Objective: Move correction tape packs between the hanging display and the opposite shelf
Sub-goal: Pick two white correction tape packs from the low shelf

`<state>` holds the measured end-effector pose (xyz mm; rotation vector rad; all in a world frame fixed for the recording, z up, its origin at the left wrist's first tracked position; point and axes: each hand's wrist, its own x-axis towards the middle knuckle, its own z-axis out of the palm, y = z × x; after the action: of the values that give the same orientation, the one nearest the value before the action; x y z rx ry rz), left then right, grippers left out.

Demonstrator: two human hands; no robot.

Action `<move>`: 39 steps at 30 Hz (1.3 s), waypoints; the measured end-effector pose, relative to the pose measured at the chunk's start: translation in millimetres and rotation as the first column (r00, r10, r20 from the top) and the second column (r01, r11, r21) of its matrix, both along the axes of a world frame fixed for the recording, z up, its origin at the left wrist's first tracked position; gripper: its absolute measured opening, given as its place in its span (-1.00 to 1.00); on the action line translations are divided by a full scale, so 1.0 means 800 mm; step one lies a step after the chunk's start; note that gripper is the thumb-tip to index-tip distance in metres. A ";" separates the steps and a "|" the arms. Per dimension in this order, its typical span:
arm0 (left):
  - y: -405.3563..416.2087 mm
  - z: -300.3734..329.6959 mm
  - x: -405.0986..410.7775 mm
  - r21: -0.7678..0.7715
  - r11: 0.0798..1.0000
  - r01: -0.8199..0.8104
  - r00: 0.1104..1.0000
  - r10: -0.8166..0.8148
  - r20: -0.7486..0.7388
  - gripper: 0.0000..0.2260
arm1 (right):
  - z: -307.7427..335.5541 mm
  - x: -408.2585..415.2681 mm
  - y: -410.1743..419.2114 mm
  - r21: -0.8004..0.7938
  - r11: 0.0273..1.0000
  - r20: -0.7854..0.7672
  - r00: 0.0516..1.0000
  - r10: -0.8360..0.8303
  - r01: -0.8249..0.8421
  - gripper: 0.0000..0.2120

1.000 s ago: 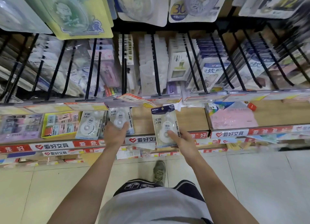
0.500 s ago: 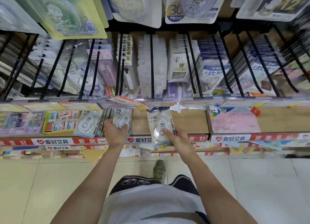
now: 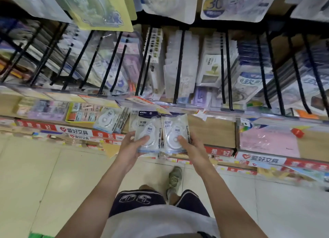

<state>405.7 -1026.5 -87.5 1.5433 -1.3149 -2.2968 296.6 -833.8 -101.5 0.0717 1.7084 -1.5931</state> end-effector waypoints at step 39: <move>-0.174 0.121 0.635 -0.347 0.716 -0.606 0.792 0.499 -0.352 -0.42 | 0.093 0.515 -0.384 -0.218 0.704 -0.066 0.730 0.681 -0.676 -0.61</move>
<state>913.9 -1165.9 8.9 1.2369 -1.0212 -1.5952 708.9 -1141.2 -27.0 -0.6021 1.2877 -1.1850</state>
